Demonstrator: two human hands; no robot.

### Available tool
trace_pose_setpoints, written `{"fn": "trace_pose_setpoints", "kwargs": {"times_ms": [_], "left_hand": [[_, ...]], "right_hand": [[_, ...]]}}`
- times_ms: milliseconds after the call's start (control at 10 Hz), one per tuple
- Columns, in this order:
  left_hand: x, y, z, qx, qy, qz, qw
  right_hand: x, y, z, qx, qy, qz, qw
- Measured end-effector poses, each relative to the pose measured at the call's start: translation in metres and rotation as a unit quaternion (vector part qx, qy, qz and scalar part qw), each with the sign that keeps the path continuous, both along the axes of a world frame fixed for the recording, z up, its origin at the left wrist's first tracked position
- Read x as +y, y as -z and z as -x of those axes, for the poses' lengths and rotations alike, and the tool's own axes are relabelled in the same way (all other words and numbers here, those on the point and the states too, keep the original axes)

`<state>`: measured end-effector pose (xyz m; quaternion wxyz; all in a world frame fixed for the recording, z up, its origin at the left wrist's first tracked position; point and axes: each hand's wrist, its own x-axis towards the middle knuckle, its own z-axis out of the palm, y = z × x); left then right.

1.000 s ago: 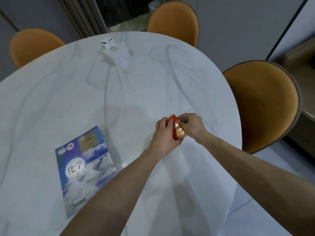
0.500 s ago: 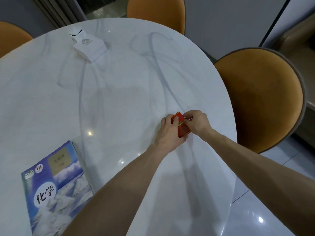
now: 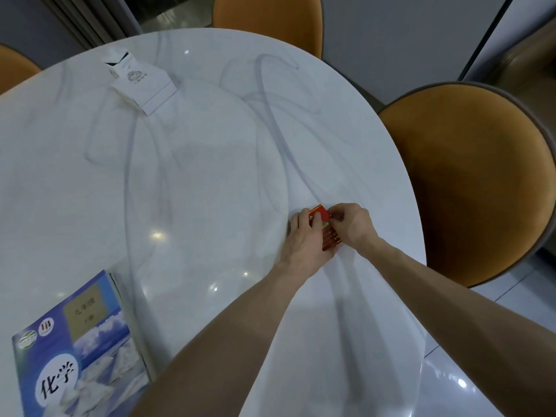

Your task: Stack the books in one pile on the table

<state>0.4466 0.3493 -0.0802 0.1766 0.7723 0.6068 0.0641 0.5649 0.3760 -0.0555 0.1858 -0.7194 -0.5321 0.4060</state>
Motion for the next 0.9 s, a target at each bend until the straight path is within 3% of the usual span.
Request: {"fn": "trace_pose_setpoints", "kwargs": {"times_ms": [400,600,900], "left_hand": [[0.006,-0.001,-0.001,0.013,0.010,0.010,1.000],[0.006,-0.024,0.006,-0.024,-0.017,0.008,1.000],[-0.008,-0.086,0.059,0.049,-0.028,0.016,0.998]], "right_hand": [[0.010,0.003,0.000,-0.035,-0.012,0.001,0.999],[0.010,-0.011,0.001,-0.065,-0.028,0.021,0.997],[0.002,-0.060,0.023,-0.162,-0.187,-0.072,0.966]]}}
